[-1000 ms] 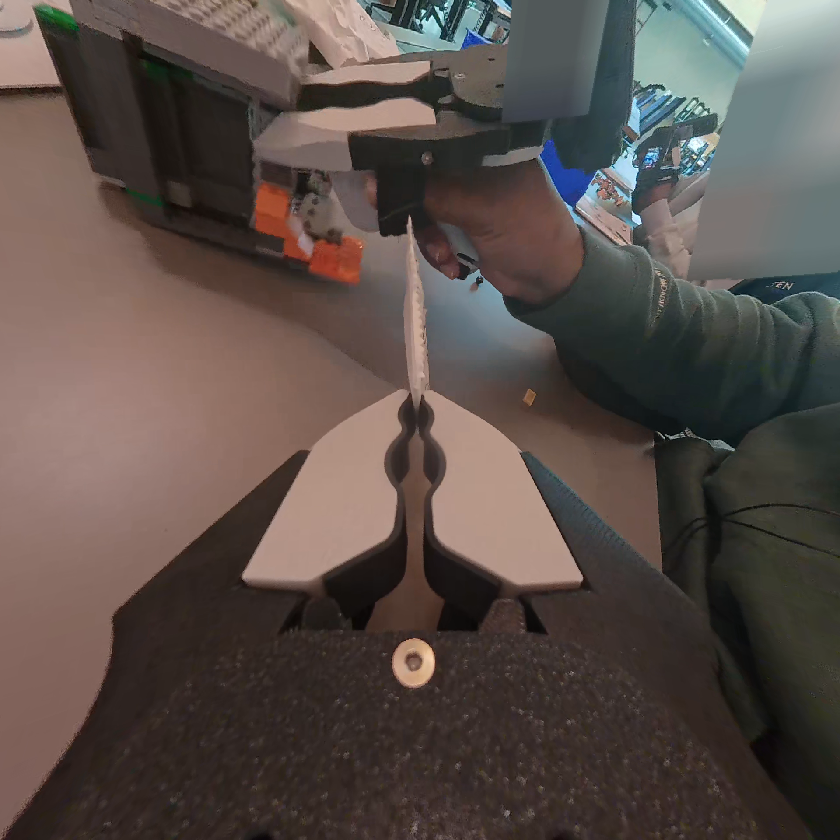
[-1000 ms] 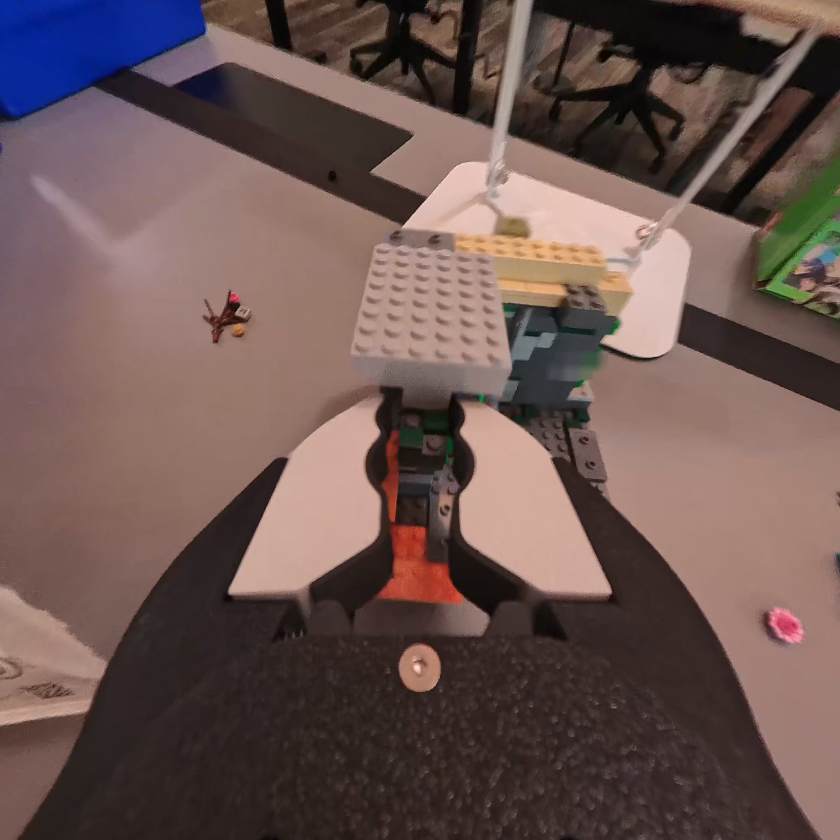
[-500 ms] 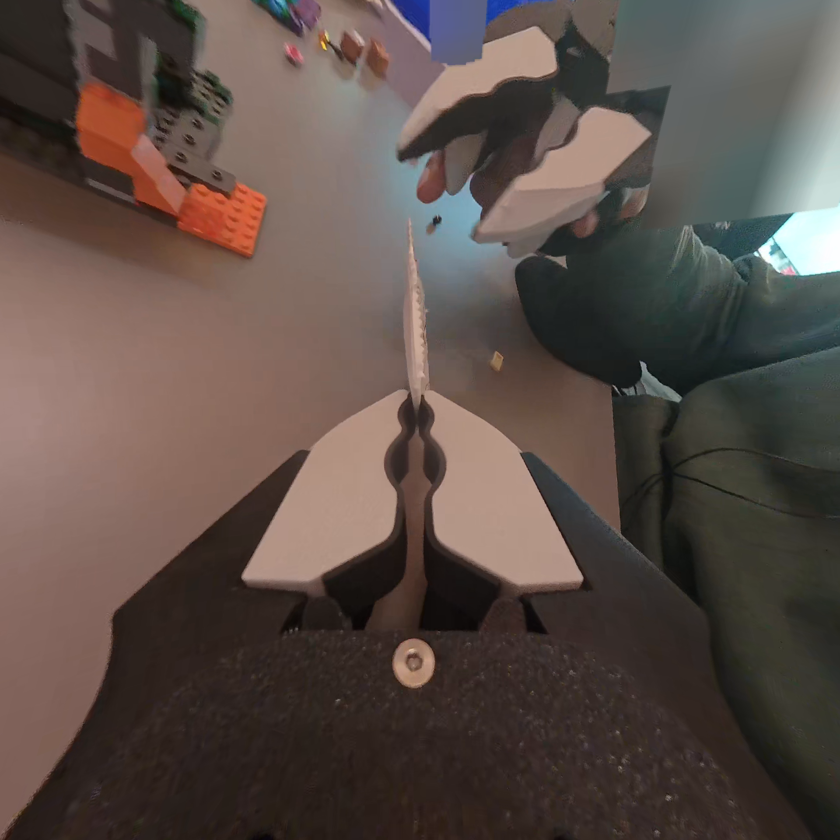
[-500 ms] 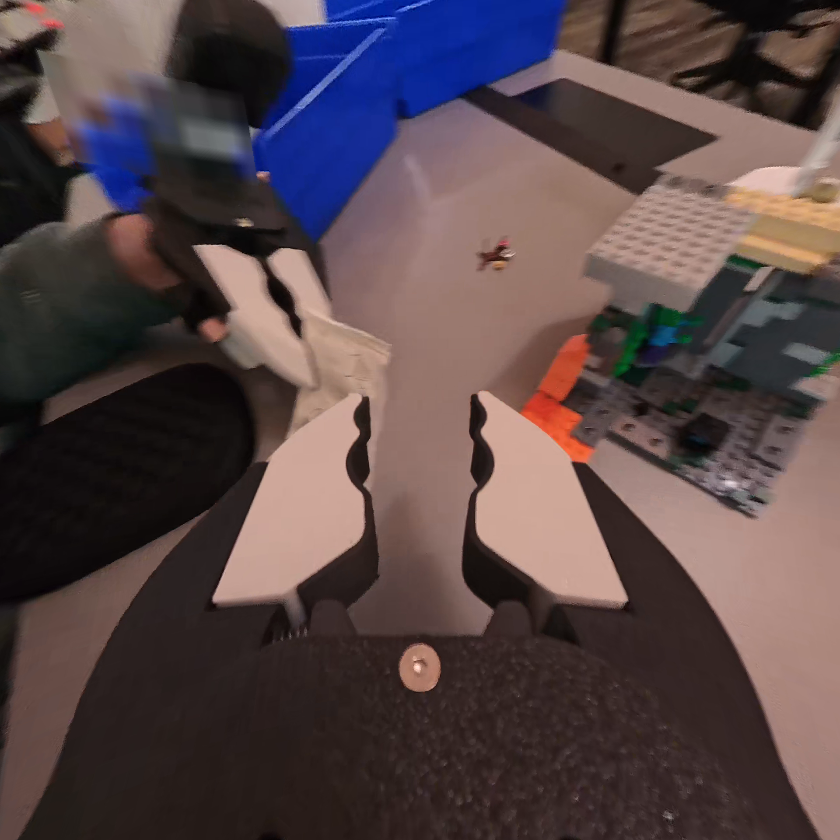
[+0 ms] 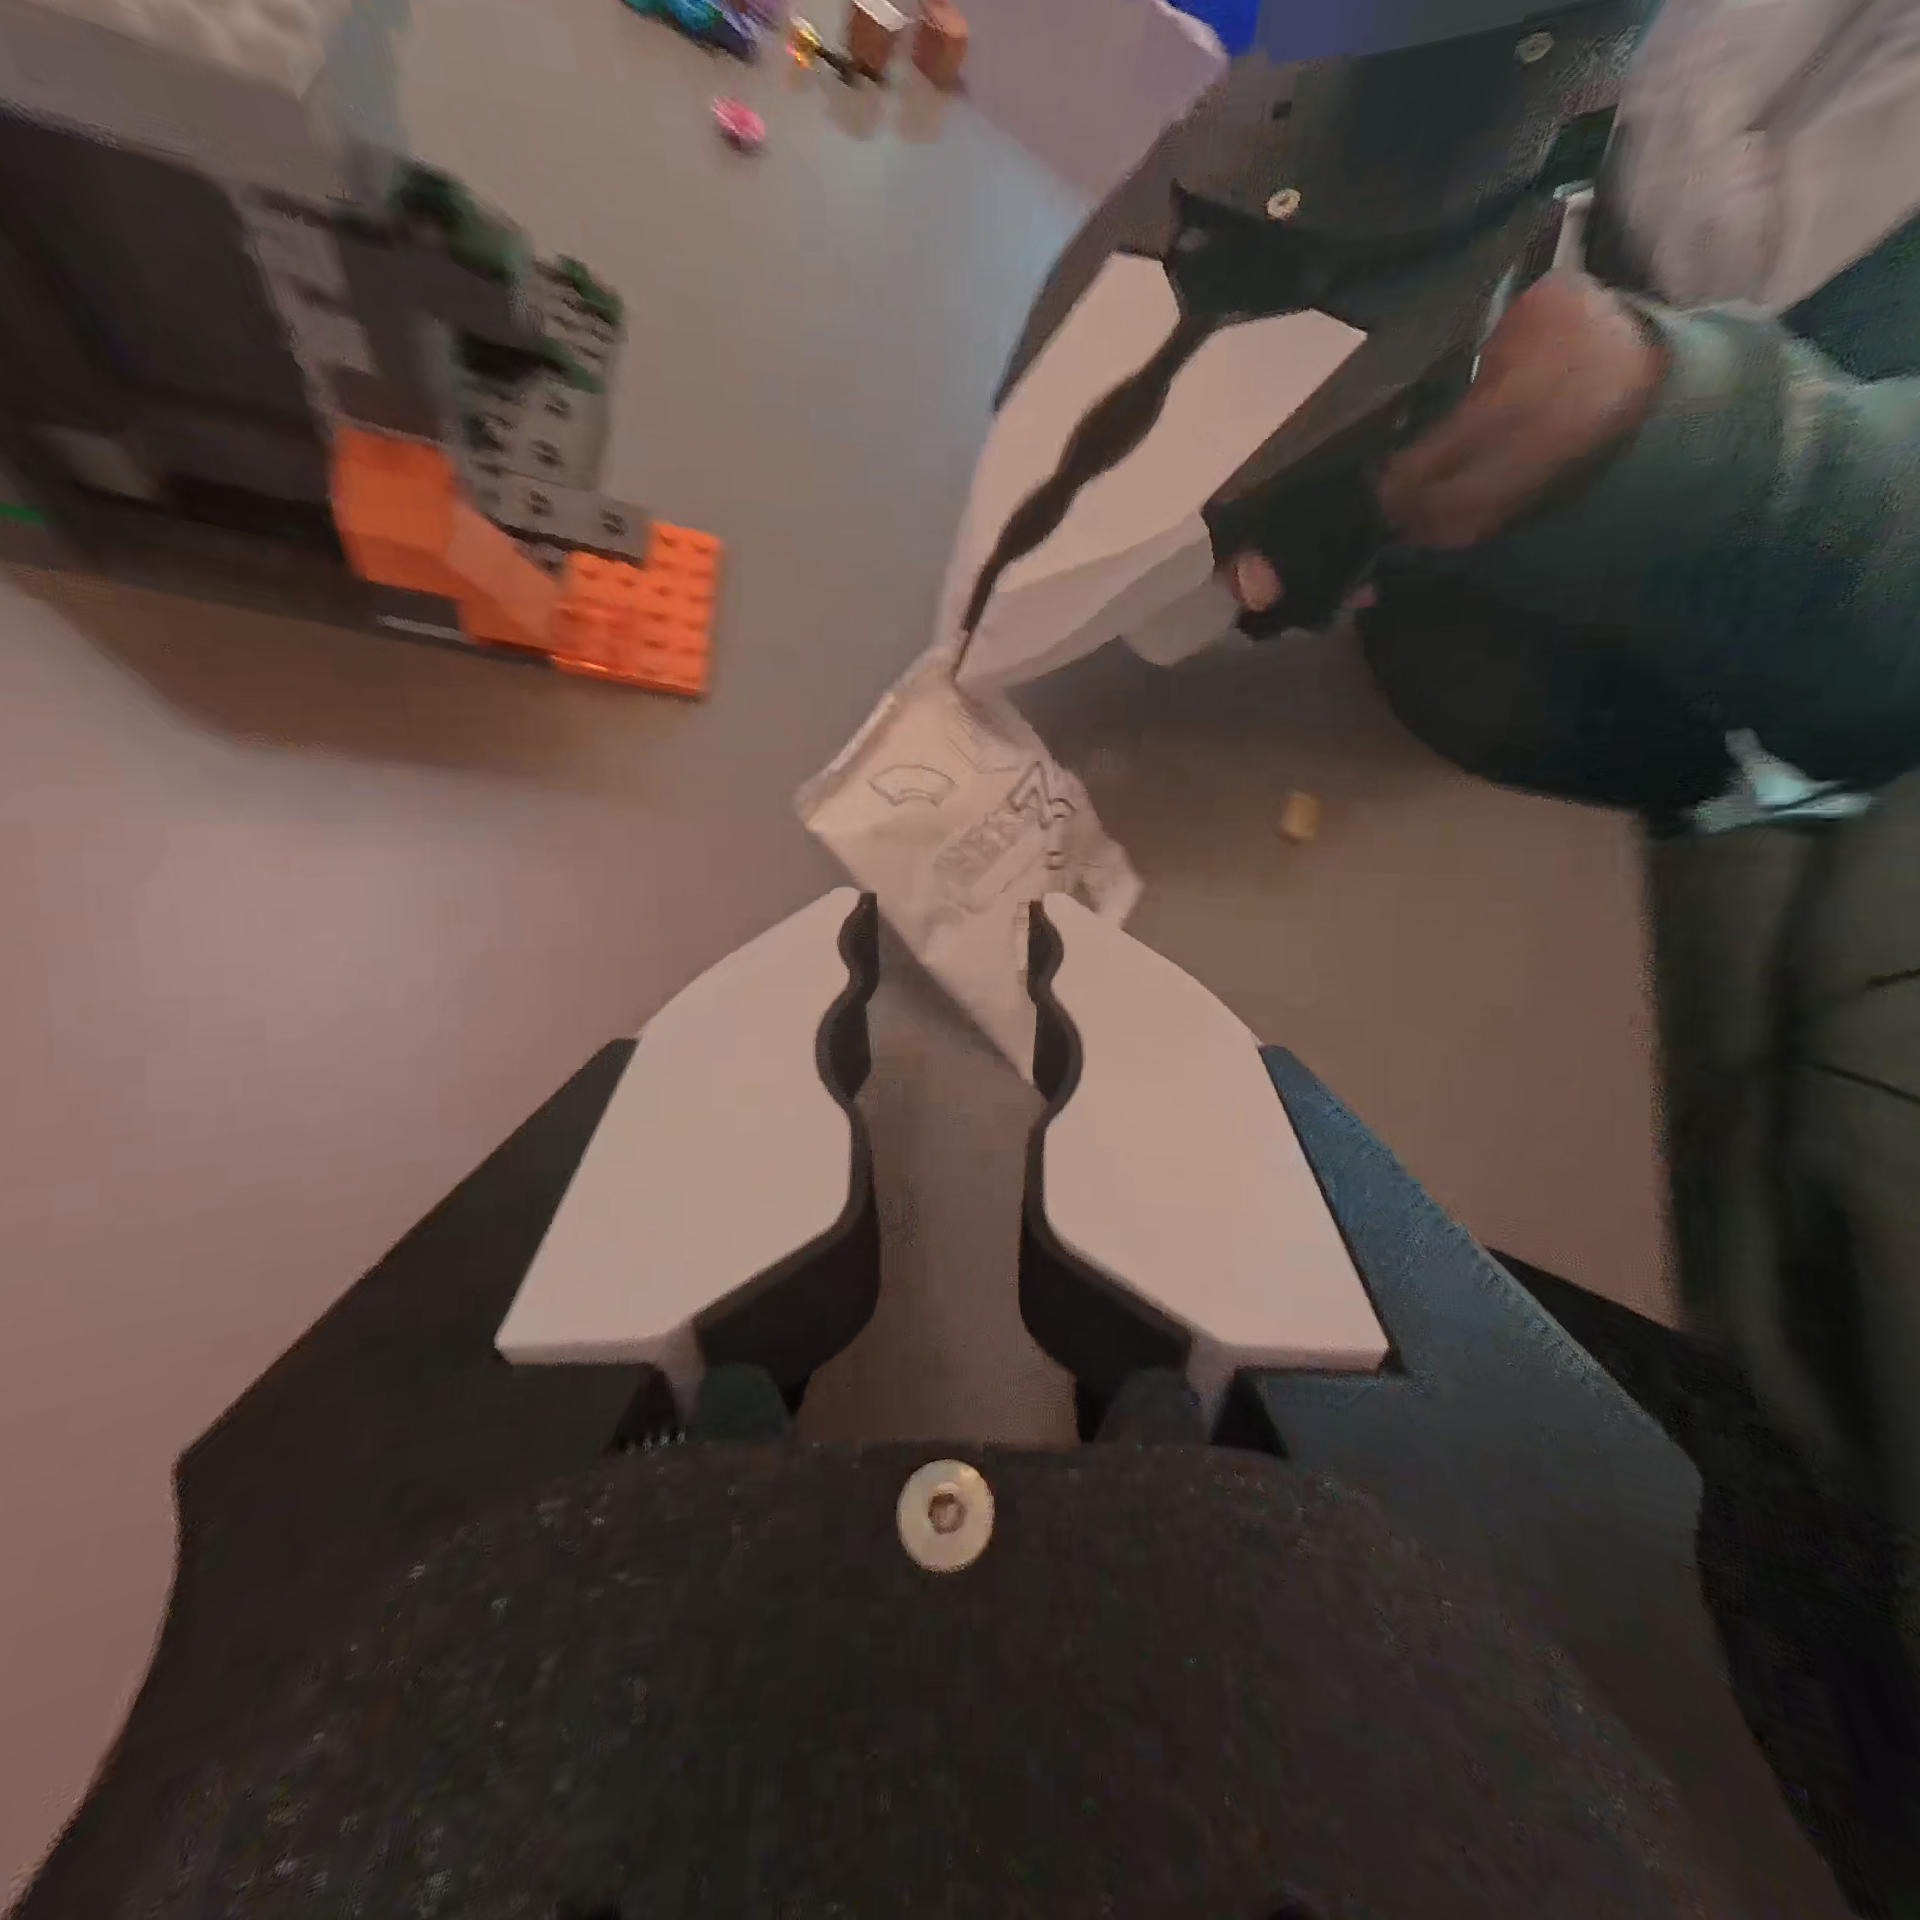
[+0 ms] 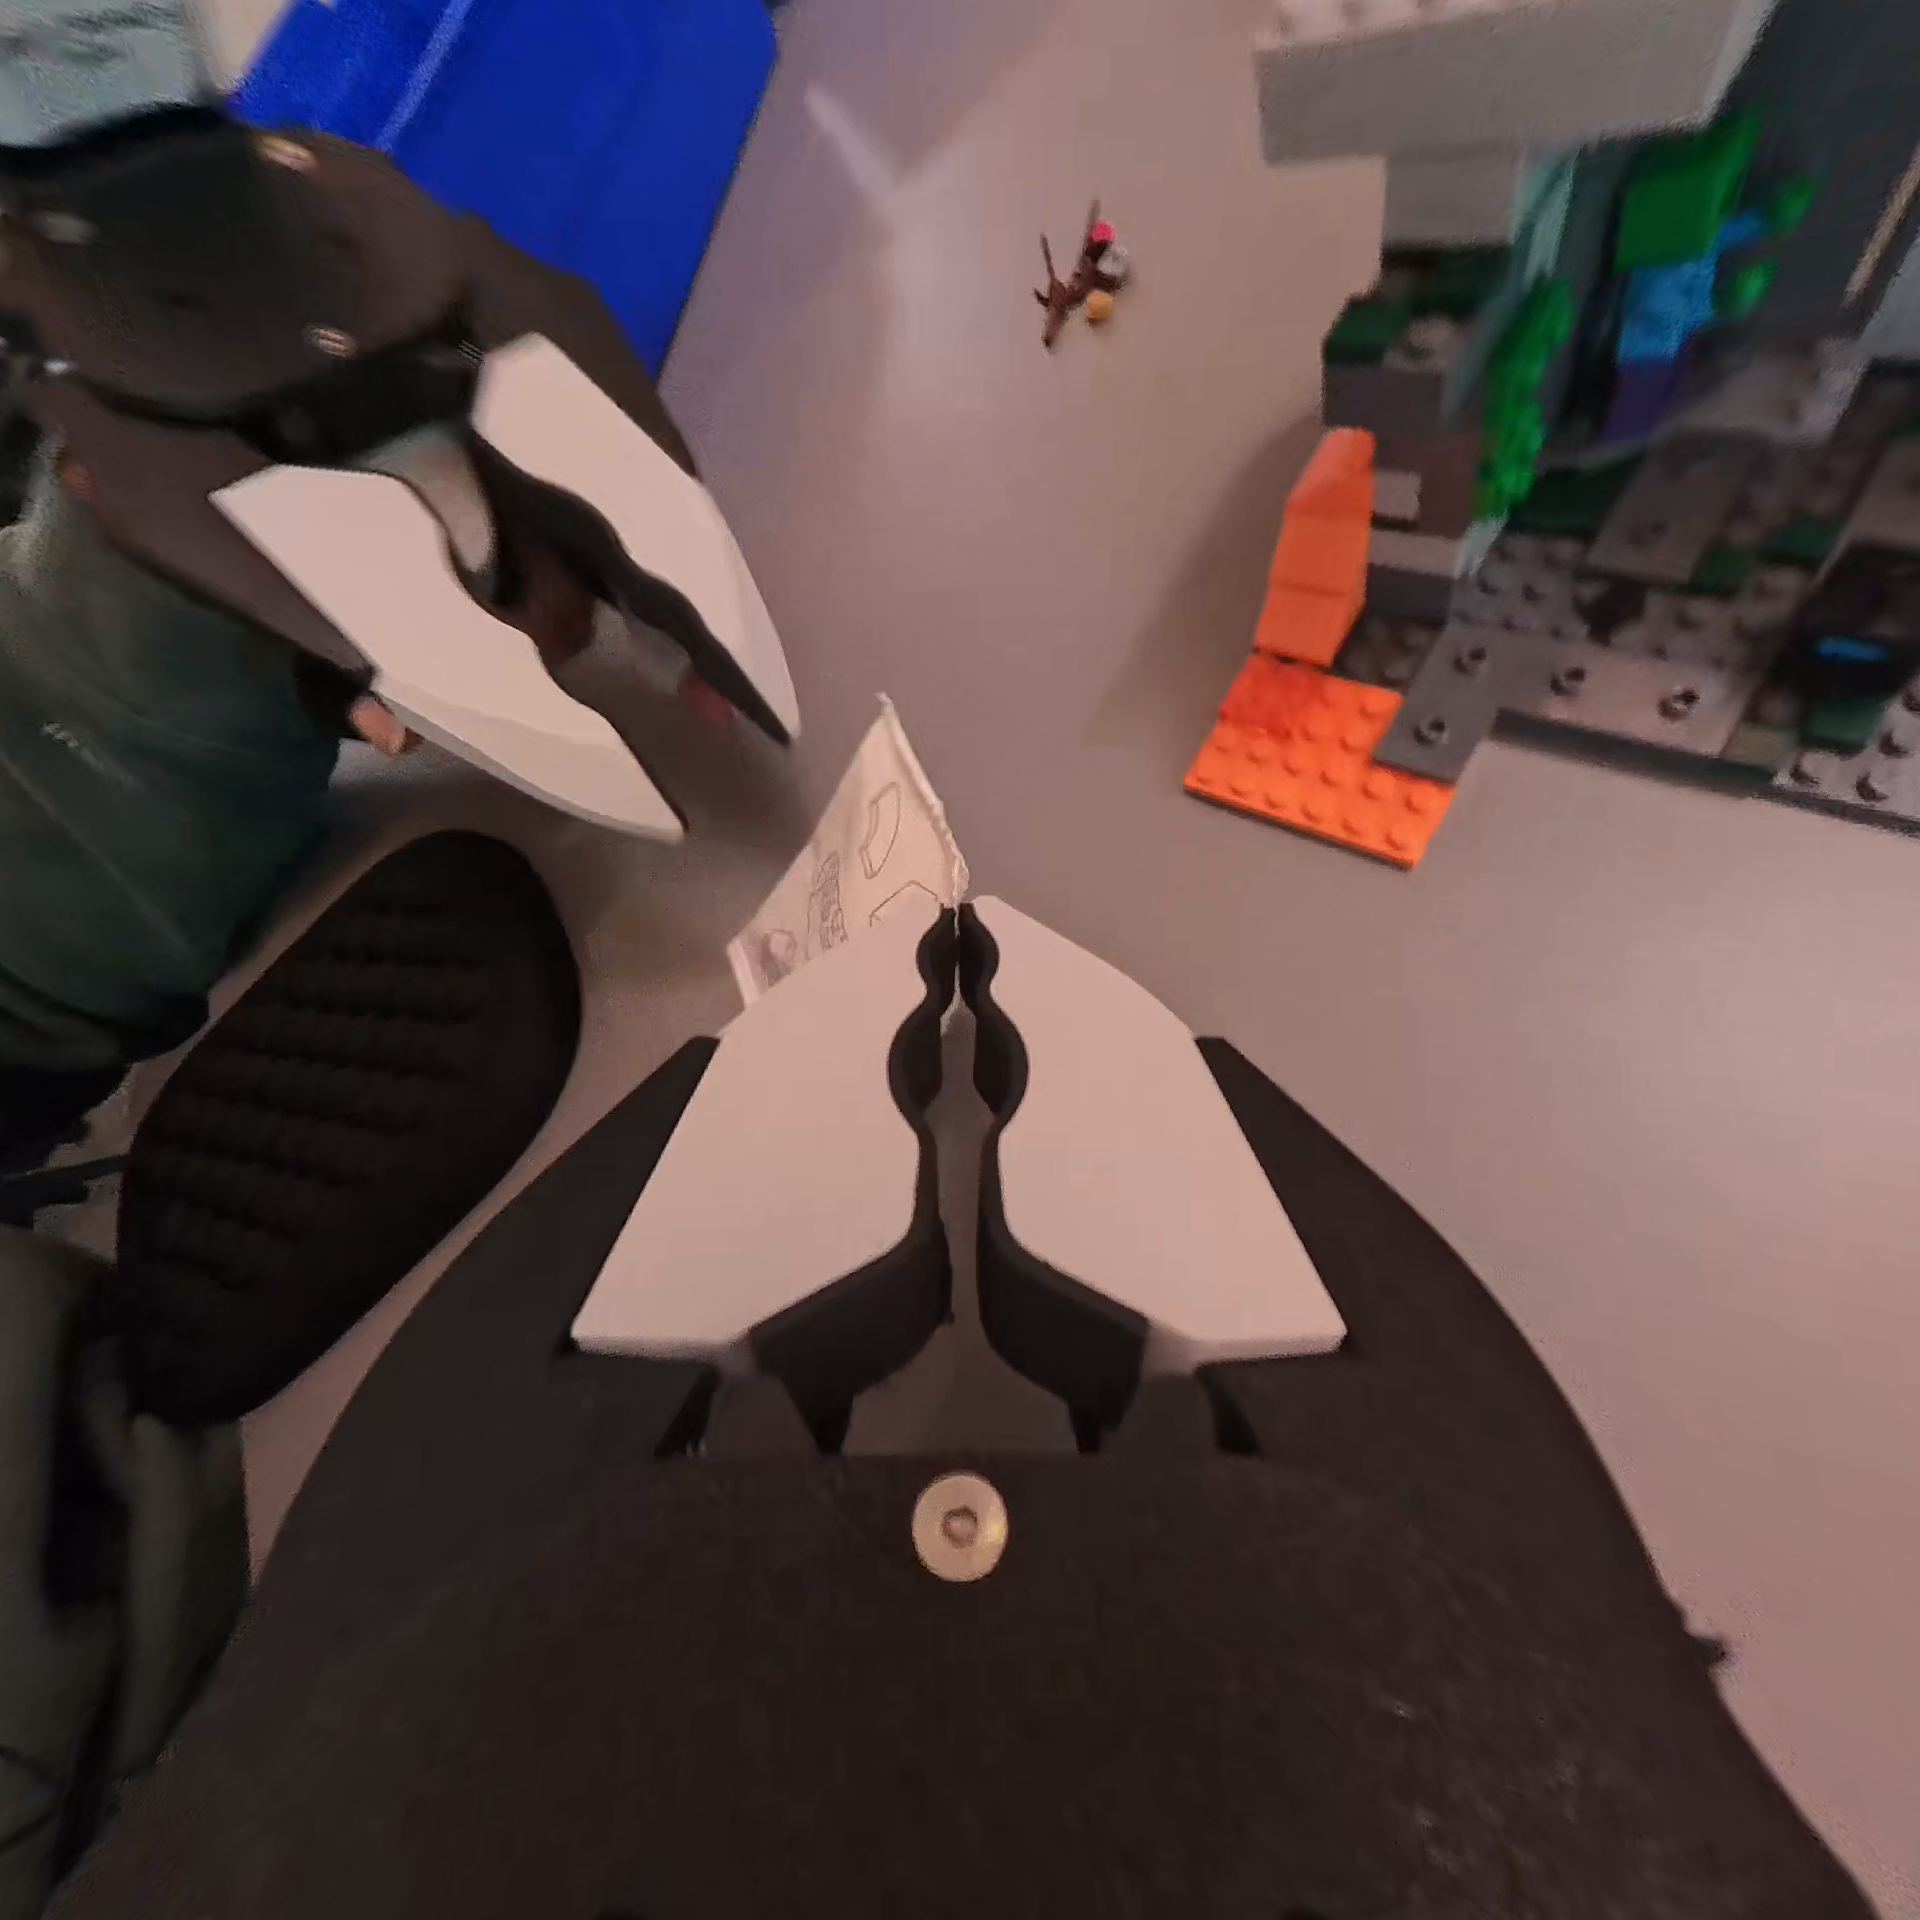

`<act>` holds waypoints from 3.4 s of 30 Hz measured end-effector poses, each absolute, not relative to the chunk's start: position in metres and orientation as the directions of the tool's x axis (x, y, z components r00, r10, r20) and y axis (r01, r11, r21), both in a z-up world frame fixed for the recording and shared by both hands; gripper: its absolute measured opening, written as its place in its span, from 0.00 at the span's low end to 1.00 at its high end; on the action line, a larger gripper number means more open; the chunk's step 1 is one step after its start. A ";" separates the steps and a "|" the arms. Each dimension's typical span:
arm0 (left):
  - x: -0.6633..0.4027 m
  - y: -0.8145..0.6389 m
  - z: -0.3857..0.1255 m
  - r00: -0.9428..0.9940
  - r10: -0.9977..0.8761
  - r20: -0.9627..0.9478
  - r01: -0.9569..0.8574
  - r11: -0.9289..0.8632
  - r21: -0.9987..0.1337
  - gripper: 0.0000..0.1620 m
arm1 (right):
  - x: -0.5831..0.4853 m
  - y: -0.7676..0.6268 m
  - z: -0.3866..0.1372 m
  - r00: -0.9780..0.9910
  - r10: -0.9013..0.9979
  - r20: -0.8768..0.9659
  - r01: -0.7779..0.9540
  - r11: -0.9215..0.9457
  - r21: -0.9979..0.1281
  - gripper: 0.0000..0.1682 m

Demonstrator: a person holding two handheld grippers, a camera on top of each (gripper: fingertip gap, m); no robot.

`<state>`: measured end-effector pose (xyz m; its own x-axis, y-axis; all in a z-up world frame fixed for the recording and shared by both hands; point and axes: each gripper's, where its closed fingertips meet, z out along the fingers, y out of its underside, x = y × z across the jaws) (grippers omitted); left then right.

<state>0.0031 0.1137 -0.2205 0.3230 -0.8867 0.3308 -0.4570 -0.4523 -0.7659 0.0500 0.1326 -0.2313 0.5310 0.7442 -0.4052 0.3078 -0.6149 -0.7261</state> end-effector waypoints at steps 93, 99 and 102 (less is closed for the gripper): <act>0.106 0.079 -0.218 0.099 -0.934 -0.344 -0.493 0.254 -0.832 0.05 | 0.102 0.080 -0.223 0.058 0.960 0.276 0.535 0.204 -0.820 0.08; 0.108 0.072 -0.220 0.070 -0.936 -0.344 -0.486 0.269 -0.832 0.05 | 0.098 0.073 -0.226 0.027 0.962 0.273 0.520 0.220 -0.826 0.05; 0.108 0.070 -0.221 0.067 -0.940 -0.334 -0.482 0.262 -0.836 0.05 | 0.098 0.072 -0.227 0.018 0.960 0.280 0.521 0.230 -0.822 0.05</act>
<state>0.1084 0.0703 -0.2209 0.0671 -0.9403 -0.3337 -0.4824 0.2623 -0.8358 0.0979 0.0719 -0.2268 0.0177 0.9598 0.2803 0.5214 0.2303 -0.8217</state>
